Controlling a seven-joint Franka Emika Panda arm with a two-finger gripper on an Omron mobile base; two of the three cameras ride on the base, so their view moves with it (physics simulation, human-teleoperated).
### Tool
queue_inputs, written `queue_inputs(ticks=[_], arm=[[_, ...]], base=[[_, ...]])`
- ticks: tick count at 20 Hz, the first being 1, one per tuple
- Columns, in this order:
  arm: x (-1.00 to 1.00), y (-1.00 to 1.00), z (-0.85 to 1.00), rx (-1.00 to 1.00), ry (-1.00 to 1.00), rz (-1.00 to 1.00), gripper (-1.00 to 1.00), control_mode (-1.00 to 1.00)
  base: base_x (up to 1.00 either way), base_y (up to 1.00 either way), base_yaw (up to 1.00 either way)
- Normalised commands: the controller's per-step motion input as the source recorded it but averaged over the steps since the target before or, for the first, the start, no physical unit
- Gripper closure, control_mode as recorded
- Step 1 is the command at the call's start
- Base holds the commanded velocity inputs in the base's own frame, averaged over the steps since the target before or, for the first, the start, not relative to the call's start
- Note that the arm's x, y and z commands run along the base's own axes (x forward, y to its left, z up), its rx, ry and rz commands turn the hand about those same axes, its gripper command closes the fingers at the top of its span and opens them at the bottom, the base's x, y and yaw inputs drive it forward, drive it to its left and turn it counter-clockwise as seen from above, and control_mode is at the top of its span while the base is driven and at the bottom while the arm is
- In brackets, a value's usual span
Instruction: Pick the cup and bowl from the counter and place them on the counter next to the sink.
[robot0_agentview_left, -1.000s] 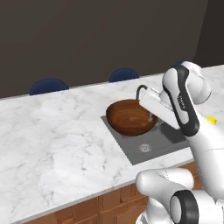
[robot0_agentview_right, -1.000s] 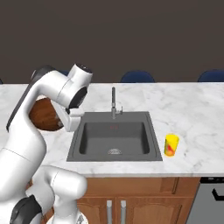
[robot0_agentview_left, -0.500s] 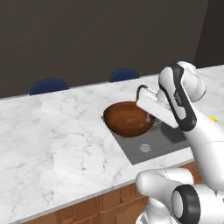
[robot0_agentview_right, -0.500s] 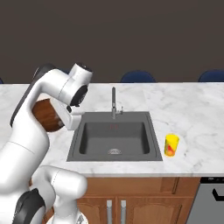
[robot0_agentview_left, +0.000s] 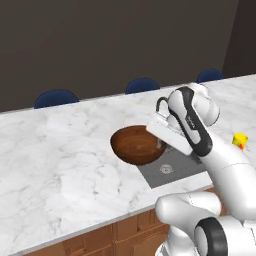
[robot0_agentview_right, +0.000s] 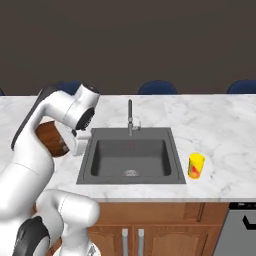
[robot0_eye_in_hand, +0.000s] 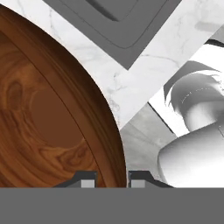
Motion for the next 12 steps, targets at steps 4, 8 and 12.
queue_inputs(ticks=[4,8,12], arm=[[0.10,0.15,-0.56,-0.01,0.02,-0.17,1.00,-1.00],[0.16,0.13,-0.56,-0.01,0.05,-0.20,1.00,-1.00],[0.13,0.14,-0.51,-0.01,0.05,-0.19,1.00,-1.00]], base=[[0.00,0.00,0.00],[0.00,0.00,0.00],[0.00,0.00,0.00]])
